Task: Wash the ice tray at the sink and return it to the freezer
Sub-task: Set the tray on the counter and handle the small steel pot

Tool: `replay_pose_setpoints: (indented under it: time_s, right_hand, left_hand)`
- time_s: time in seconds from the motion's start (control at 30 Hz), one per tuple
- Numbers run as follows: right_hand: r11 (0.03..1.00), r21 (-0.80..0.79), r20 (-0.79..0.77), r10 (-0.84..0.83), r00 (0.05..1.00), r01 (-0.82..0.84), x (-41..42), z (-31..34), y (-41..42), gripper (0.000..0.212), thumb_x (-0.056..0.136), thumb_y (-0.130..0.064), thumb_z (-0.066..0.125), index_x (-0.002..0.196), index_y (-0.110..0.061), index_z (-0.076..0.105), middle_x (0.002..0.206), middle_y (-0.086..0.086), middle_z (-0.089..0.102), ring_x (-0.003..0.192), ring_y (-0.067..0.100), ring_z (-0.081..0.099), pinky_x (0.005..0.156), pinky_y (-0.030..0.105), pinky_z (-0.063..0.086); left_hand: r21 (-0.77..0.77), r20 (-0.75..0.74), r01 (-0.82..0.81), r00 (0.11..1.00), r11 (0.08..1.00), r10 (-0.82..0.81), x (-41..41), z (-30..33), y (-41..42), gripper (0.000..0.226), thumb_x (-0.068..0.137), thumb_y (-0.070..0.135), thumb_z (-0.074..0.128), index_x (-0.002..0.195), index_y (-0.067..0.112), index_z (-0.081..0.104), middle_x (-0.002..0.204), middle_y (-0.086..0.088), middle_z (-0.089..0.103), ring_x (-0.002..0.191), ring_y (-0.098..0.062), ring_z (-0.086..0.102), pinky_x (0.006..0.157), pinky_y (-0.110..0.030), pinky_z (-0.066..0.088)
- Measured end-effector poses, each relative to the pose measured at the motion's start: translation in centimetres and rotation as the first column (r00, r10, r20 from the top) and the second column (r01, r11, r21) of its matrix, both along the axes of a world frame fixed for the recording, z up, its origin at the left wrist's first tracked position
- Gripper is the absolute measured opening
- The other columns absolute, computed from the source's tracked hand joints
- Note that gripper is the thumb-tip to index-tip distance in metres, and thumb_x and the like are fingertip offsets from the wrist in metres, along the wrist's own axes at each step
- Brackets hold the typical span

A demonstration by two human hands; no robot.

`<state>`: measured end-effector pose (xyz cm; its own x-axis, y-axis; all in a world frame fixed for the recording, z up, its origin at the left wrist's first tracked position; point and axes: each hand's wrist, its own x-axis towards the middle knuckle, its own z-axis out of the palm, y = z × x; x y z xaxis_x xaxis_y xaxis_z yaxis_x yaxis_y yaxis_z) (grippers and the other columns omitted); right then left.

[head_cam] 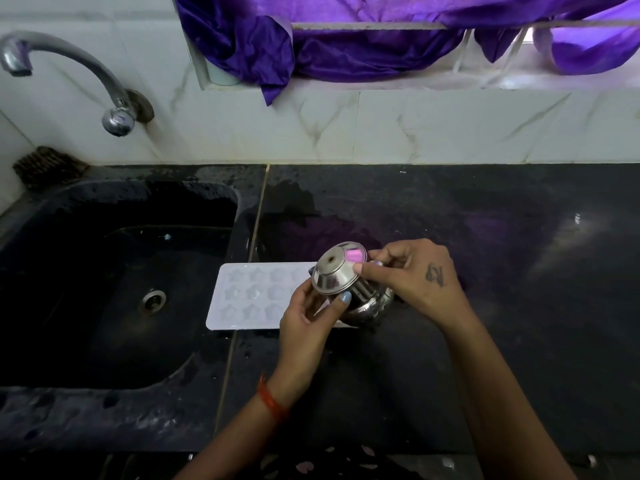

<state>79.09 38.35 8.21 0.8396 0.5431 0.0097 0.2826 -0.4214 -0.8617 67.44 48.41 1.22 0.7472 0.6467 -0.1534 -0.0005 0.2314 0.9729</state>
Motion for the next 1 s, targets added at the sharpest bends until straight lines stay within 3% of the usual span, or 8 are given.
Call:
replay_pose_setpoints:
  time_s: [0.13, 0.3, 0.47, 0.57, 0.7, 0.83, 1.0]
  right_hand:
    - [0.999, 0.052, -0.062, 0.014, 0.998, -0.010, -0.1, -0.1, 2.2, 0.018, 0.065, -0.034, 0.081, 0.060, -0.020, 0.072, 0.076, -0.008, 0.074, 0.082, -0.001, 0.068, 0.083, 0.035, 0.056]
    - [0.996, 0.089, -0.107, 0.028, 0.994, -0.019, -0.3, -0.2, 5.3, 0.018, 0.067, -0.031, 0.081, 0.064, -0.015, 0.073, 0.080, -0.005, 0.074, 0.083, 0.001, 0.069, 0.082, 0.030, 0.056]
    - [0.991, 0.133, -0.171, 0.056, 0.984, -0.033, 0.1, -0.2, 8.5, 0.020, 0.072, -0.027, 0.079, 0.065, -0.010, 0.070, 0.068, 0.000, 0.071, 0.067, 0.011, 0.067, 0.064, 0.030, 0.054]
    - [0.989, 0.132, -0.227, 0.092, 0.970, -0.063, 0.8, -0.2, 10.4, 0.026, 0.076, -0.028, 0.076, 0.075, -0.003, 0.070, 0.075, 0.011, 0.072, 0.079, 0.026, 0.069, 0.078, 0.040, 0.057]
    - [0.993, 0.081, -0.284, 0.105, 0.953, -0.085, 2.3, -0.4, 12.9, 0.028, 0.080, -0.031, 0.072, 0.082, -0.004, 0.069, 0.081, 0.009, 0.072, 0.082, 0.018, 0.068, 0.077, 0.036, 0.058]
    - [0.996, 0.065, -0.341, 0.083, 0.937, -0.065, 4.5, -1.2, 15.6, 0.021, 0.081, -0.028, 0.071, 0.078, -0.009, 0.066, 0.089, 0.014, 0.069, 0.080, 0.019, 0.066, 0.072, 0.033, 0.059]
    - [0.996, 0.091, -0.357, 0.054, 0.933, -0.022, 7.5, -2.7, 18.9, 0.020, 0.083, -0.024, 0.070, 0.082, -0.005, 0.065, 0.091, 0.017, 0.067, 0.075, 0.019, 0.064, 0.069, 0.028, 0.058]
  left_hand:
    - [-0.012, 0.035, 0.080, 0.996, 0.997, -0.080, -0.5, 0.9, 3.5, 0.062, 0.065, 0.020, 0.073, 0.124, 0.016, 0.055, 0.118, -0.001, 0.068, 0.110, -0.011, 0.063, 0.093, -0.023, 0.051]
    - [0.016, 0.054, 0.076, 0.996, 0.997, -0.077, -0.7, 1.7, 7.3, 0.059, 0.061, 0.016, 0.075, 0.116, 0.020, 0.056, 0.113, -0.002, 0.070, 0.105, -0.010, 0.066, 0.083, -0.018, 0.052]
    - [0.031, 0.045, 0.022, 0.999, 0.999, -0.024, -0.1, 1.6, 10.9, 0.065, 0.061, 0.009, 0.078, 0.121, 0.012, 0.054, 0.112, -0.001, 0.069, 0.105, -0.011, 0.066, 0.081, -0.018, 0.053]
    - [0.061, 0.013, -0.003, 1.000, 0.998, 0.002, 0.6, 1.4, 13.0, 0.070, 0.060, 0.011, 0.081, 0.124, 0.010, 0.053, 0.113, -0.003, 0.069, 0.106, -0.014, 0.065, 0.087, -0.026, 0.053]
    - [0.148, -0.053, -0.033, 0.998, 0.988, 0.042, 2.0, 1.3, 15.8, 0.091, 0.047, 0.027, 0.091, 0.127, 0.010, 0.052, 0.114, -0.001, 0.068, 0.107, -0.014, 0.064, 0.090, -0.033, 0.052]
    - [0.196, -0.077, -0.046, 0.995, 0.979, 0.063, 4.2, 0.8, 18.4, 0.073, 0.062, 0.010, 0.085, 0.126, 0.009, 0.051, 0.112, 0.000, 0.068, 0.103, -0.011, 0.064, 0.089, -0.029, 0.052]
    - [0.276, -0.123, -0.083, 0.985, 0.958, 0.121, 7.5, 0.1, 21.4, 0.073, 0.058, 0.015, 0.088, 0.121, 0.015, 0.051, 0.114, -0.003, 0.068, 0.106, -0.014, 0.063, 0.094, -0.034, 0.051]
